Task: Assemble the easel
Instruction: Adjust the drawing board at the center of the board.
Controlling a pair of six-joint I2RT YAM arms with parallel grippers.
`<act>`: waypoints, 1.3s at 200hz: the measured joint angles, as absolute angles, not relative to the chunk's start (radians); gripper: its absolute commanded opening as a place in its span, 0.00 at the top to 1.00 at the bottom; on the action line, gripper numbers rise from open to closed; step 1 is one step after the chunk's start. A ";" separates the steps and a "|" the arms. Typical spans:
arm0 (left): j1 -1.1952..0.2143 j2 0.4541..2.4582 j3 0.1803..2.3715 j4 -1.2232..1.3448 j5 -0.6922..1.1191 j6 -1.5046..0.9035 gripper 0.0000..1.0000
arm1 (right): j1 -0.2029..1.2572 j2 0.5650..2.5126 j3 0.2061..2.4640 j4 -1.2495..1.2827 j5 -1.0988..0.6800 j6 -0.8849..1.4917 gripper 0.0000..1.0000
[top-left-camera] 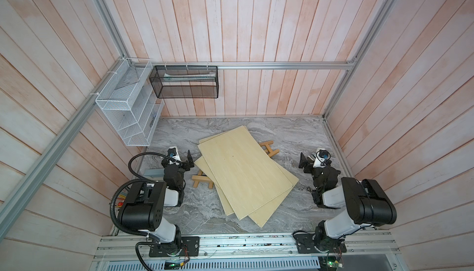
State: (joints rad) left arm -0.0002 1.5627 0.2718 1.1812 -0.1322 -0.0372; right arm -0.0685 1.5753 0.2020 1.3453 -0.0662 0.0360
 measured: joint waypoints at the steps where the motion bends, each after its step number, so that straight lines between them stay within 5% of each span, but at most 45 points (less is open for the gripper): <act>1: 0.000 1.561 0.272 1.178 -0.133 -0.037 0.00 | -0.068 1.575 0.202 1.345 -0.066 0.035 0.13; 43: -0.042 1.369 0.425 0.820 -0.184 -0.050 0.00 | 0.040 1.435 0.255 1.156 0.077 0.004 0.32; 78: -0.170 1.211 0.607 0.543 -0.265 -0.150 0.00 | 0.121 1.280 0.476 0.859 0.136 0.091 0.18; 126: -0.336 1.247 0.713 0.194 -0.243 -0.399 0.00 | 0.170 1.323 0.720 0.457 0.026 0.281 0.18; 206: -0.364 1.208 0.722 -0.099 -0.115 -0.658 0.00 | 0.222 1.402 0.752 0.043 -0.093 0.476 0.17; 260: -0.386 1.161 0.680 -0.173 -0.085 -0.671 0.00 | 0.222 1.148 0.608 -0.224 -0.046 0.583 0.17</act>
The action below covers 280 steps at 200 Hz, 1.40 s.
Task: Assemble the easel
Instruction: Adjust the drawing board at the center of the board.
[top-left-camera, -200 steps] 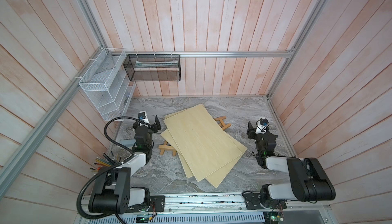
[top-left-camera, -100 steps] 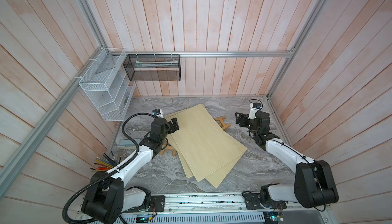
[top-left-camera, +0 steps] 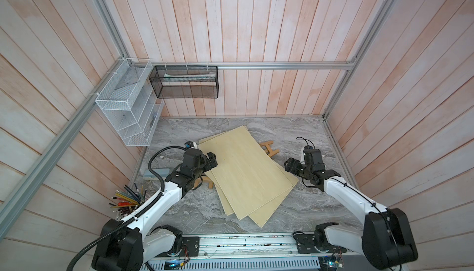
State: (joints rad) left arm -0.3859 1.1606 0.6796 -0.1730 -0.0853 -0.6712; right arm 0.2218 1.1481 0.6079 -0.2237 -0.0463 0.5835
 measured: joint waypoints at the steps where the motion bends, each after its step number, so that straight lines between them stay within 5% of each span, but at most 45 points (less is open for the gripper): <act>1: -0.386 1.161 0.679 -0.173 -0.085 -0.671 0.00 | 0.222 1.143 0.606 -0.229 -0.046 0.586 0.17; 50: -0.399 1.230 0.677 -0.165 -0.062 -0.683 0.00 | 0.222 0.912 0.556 -0.429 -0.095 0.646 0.17; 135: -0.402 1.281 0.731 -0.220 -0.184 -0.733 0.00 | 0.246 1.004 0.485 -0.409 -0.495 0.573 0.18; 224: -0.402 1.282 0.749 -0.300 -0.308 -0.839 0.00 | 0.521 1.409 0.708 -0.302 -0.609 0.479 0.23; 280: -0.402 1.292 0.770 -0.326 -0.358 -0.836 0.00 | 0.564 1.585 0.886 -0.263 -0.647 0.374 0.21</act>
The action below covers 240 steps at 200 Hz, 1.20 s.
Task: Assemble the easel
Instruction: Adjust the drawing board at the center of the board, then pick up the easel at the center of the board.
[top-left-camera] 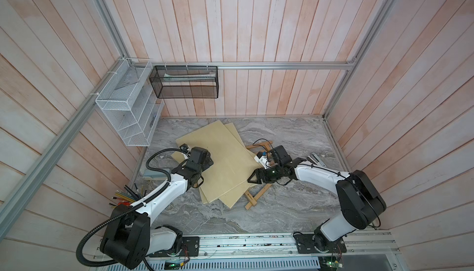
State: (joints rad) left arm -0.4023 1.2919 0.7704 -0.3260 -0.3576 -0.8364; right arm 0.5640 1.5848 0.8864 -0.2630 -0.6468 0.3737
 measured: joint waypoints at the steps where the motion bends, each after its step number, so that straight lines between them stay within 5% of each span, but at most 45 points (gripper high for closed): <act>1: -0.402 1.292 0.770 -0.326 -0.358 -0.836 0.00 | 0.564 1.584 0.886 -0.263 -0.646 0.373 0.21; 78: -0.402 1.366 0.779 -0.322 -0.345 -0.812 0.00 | 0.263 1.333 0.891 -0.281 -0.511 0.389 0.21; 162: -0.402 1.386 0.799 -0.310 -0.312 -0.818 0.00 | 0.248 1.854 1.356 -0.345 -0.243 0.268 0.35; 240: -0.402 1.386 0.799 -0.315 -0.316 -0.824 0.00 | 0.320 2.093 1.542 -0.437 -0.165 0.178 0.45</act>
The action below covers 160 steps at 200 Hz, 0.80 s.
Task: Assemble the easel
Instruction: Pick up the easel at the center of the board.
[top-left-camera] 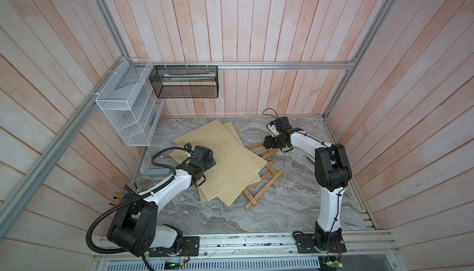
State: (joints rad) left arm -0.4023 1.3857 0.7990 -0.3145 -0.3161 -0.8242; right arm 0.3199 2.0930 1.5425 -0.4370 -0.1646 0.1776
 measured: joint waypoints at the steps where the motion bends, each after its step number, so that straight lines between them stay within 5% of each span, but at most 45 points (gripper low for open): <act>1: -0.402 1.386 0.799 -0.315 -0.316 -0.824 0.00 | 0.321 2.096 1.543 -0.439 -0.164 0.176 0.46; 87: -0.402 1.386 0.802 -0.324 -0.320 -0.829 0.00 | 0.330 2.138 1.559 -0.443 -0.136 0.127 0.89; 160: -0.402 1.386 0.807 -0.326 -0.318 -0.830 0.00 | 0.192 1.958 1.400 -0.475 0.000 0.154 0.95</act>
State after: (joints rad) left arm -0.4023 1.3857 0.8070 -0.3256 -0.3176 -0.8303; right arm 0.1917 1.9575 1.4002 -0.4747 -0.0002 0.1539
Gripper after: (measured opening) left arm 0.999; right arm 0.241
